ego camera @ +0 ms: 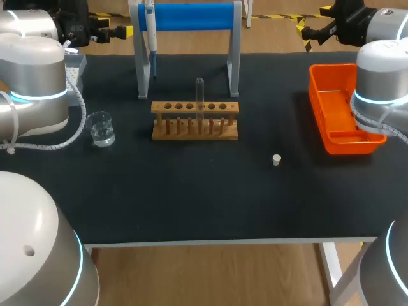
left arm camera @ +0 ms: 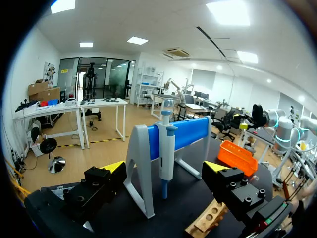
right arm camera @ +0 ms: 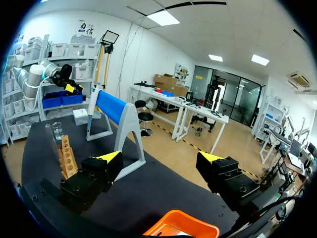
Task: Invert the test tube, pick up the pipette, mount the tip to pipette, aspirate from beaker and dispense into the tube, eject the tip, return the pipette, and cap with the stopper.
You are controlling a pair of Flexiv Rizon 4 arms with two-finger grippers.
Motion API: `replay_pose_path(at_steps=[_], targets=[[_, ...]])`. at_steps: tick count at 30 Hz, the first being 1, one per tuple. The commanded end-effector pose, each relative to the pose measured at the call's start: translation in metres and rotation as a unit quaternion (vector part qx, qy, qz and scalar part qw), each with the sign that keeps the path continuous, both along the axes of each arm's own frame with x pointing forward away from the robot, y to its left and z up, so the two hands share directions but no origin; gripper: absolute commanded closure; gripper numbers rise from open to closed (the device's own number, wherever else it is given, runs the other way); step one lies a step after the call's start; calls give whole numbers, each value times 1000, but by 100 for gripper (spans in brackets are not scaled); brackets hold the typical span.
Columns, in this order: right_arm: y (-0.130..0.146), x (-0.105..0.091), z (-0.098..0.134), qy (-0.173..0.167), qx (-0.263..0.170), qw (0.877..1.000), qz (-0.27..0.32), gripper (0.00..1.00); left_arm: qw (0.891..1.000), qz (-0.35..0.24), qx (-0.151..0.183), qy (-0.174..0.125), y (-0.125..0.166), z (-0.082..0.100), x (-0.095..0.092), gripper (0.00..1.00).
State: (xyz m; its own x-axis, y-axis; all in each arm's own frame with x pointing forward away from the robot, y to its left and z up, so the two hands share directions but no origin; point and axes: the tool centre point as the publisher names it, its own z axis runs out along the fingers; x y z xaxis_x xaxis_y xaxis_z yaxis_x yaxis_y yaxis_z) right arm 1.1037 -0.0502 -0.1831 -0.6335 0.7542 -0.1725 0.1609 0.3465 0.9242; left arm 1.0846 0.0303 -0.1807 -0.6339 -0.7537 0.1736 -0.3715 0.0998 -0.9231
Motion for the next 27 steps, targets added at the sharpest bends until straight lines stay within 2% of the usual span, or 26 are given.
replay_pose_path(at_steps=[1, 17, 23, 27], targets=[[0, 0, 0, 0, 0, 1000, 0, 0, 1000, 0, -1, -1, 0, -1, 0, 0], [0, 0, 0, 0, 0, 1000, 0, 0, 1000, 0, -1, -1, 0, -1, 0, 0], [10, -43, 1, -11, -2, 999, 46, 0, 1000, 0, -1, -1, 0, -1, 0, 0], [26, -91, -7, -16, -3, 995, 96, 0, 1000, 0, -1, -1, 0, -1, 0, 0]])
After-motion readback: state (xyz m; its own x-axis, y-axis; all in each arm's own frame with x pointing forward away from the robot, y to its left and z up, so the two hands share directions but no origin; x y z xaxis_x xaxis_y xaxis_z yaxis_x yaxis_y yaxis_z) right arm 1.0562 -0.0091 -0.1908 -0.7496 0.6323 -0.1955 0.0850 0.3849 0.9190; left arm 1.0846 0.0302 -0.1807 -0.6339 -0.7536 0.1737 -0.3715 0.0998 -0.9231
